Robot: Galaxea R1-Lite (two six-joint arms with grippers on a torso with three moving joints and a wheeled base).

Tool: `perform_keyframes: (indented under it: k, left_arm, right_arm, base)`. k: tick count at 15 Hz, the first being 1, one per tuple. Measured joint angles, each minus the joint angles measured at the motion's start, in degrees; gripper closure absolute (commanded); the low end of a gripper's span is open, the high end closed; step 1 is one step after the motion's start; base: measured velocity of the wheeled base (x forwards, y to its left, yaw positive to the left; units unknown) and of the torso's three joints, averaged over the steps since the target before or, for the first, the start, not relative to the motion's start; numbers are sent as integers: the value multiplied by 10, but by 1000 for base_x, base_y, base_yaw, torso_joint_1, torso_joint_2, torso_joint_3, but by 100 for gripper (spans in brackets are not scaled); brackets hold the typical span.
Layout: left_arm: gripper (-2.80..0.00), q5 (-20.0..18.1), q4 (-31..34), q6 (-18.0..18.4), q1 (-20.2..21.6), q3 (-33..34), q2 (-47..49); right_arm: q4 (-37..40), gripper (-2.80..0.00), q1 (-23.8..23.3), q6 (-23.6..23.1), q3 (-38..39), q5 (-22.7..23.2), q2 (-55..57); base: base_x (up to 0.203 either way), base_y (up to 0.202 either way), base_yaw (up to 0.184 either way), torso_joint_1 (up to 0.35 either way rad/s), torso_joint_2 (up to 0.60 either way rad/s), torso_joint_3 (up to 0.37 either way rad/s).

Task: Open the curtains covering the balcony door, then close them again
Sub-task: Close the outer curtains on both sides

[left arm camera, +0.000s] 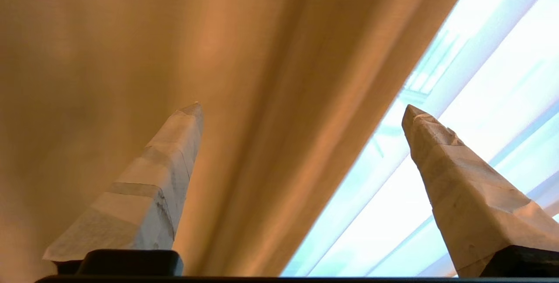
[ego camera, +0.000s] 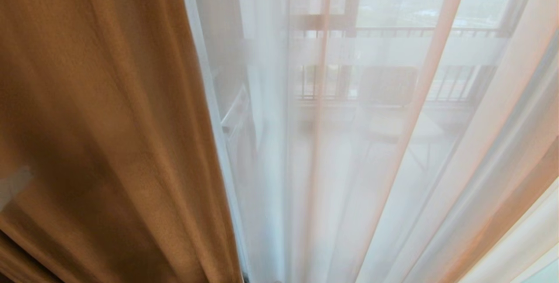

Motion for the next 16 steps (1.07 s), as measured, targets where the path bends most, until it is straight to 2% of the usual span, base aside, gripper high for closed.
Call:
perform_keyframes:
  k: [4, 5, 8, 10, 13, 16]
  left_arm:
    - [-280, 2, 1, 1, 1, 14, -41]
    - [0, 2, 2, 1, 1, 14, -45]
    - [0, 2, 2, 2, 1, 15, -53]
    - [0, 2, 5, 16, 2, 15, -57]
    - [0, 2, 33, 46, 1, 15, -64]
    - [0, 4, 64, 53, 2, 15, -86]
  right_arm:
    - [0, 0, 0, 0, 0, 0, 0]
    - [0, 0, 0, 0, 0, 0, 0]
    - [0, 0, 0, 0, 0, 0, 0]
    - [0, 0, 0, 0, 0, 0, 0]
    - [0, 0, 0, 0, 0, 0, 0]
    - [0, 0, 0, 0, 0, 0, 0]
  base:
    - [0, 0, 0, 0, 0, 0]
    - [0, 0, 0, 0, 0, 0]
    - [0, 0, 0, 0, 0, 0]
    - [0, 0, 0, 0, 0, 0]
    - [0, 0, 0, 0, 0, 0]
    - [0, 0, 0, 0, 0, 0]
